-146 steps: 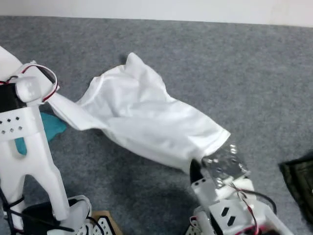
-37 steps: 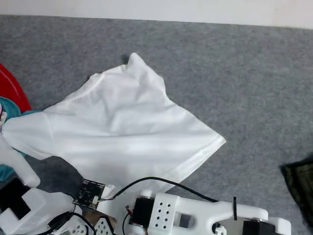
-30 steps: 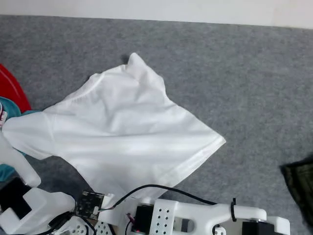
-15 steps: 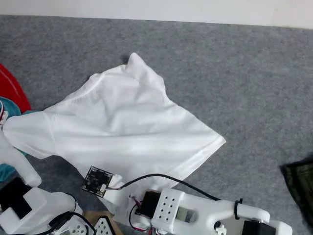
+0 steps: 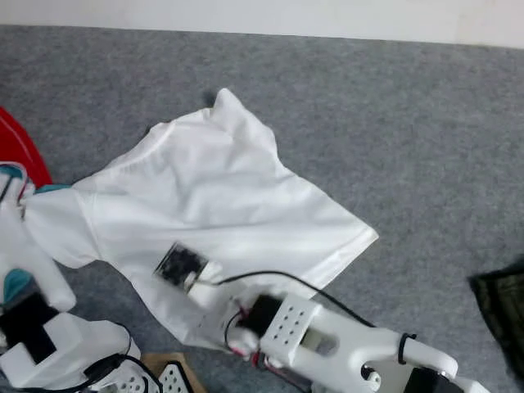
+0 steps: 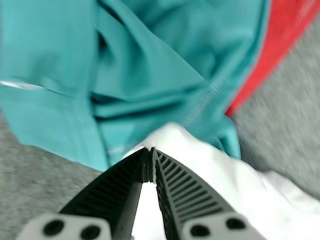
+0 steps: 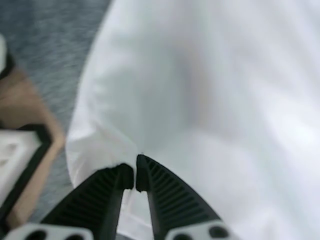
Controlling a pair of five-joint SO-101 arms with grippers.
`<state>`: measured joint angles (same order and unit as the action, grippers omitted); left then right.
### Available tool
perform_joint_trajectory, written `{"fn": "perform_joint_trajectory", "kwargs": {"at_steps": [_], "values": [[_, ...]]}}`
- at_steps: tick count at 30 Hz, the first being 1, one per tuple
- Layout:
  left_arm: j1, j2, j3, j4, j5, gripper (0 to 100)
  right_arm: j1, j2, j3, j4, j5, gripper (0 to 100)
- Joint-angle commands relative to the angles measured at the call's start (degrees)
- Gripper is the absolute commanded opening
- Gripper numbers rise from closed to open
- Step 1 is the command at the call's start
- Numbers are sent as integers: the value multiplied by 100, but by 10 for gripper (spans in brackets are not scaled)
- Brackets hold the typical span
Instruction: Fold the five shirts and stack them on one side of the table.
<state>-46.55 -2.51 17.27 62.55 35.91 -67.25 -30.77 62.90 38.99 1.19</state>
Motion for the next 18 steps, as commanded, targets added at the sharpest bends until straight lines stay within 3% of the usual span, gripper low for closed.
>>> {"fn": "perform_joint_trajectory", "kwargs": {"at_steps": [1, 7, 18], "values": [[567, -84, -40, -79, 26, 7, 637, -84, -84, -75, 53, 6], [936, -92, -189, -88, 26, 7, 1473, -514, -224, 101, 44, 6], [1701, -101, -1710, -44, 70, 7, 3310, -3327, -382, 532, 97, 6]]}}
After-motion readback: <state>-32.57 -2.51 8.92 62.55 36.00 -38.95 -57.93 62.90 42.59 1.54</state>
